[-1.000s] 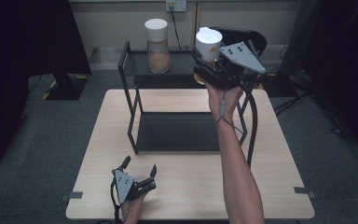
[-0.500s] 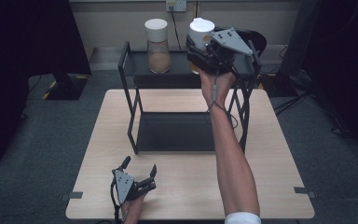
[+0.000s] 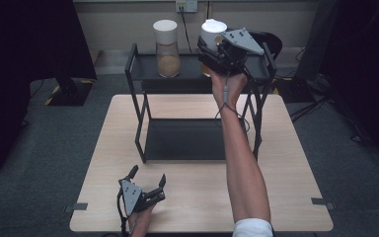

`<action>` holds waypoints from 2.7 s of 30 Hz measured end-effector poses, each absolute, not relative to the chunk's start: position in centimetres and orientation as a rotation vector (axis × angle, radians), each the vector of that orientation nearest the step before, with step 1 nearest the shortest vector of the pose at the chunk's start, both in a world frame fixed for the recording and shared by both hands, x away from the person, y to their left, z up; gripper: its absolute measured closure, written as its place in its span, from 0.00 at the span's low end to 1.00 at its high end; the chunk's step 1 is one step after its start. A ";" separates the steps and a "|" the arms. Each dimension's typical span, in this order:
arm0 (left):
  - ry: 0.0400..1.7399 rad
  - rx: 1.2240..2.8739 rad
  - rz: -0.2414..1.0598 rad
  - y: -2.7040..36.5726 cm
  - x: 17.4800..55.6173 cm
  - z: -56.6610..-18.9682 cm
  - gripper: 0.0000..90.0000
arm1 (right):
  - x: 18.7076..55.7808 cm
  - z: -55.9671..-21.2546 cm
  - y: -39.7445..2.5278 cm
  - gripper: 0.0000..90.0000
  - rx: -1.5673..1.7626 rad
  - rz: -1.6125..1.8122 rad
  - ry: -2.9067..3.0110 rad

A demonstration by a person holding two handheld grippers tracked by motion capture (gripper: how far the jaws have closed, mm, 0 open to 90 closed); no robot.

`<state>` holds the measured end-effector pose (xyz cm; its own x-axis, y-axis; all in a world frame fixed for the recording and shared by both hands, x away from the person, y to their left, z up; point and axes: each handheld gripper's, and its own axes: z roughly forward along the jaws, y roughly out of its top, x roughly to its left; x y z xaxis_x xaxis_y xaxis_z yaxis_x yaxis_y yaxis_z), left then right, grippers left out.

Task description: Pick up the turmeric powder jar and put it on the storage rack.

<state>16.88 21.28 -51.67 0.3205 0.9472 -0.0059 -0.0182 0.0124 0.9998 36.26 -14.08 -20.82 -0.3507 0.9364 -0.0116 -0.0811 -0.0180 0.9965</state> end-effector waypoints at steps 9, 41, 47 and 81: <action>0.956 1.325 0.969 21.3 16.9 -51.7 0.02 | 36.9 -21.0 -14.1 0.33 0.973 1.501 1.408; 0.961 1.323 0.971 21.2 16.9 -51.7 0.03 | 35.7 -21.7 -14.3 0.12 0.896 1.499 1.380; 0.961 1.323 0.971 21.2 16.9 -51.7 0.03 | 34.9 -22.2 -14.3 0.04 0.882 1.500 1.360; 0.958 1.325 0.970 21.2 16.9 -51.7 0.03 | 29.2 -25.9 -16.1 0.00 0.839 1.516 1.313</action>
<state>16.88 21.22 -51.66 0.3190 0.9477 -0.0063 -0.0175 0.0125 0.9998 29.18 -16.11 -25.93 -0.3342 0.9395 -0.0751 -0.2084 0.0041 0.9780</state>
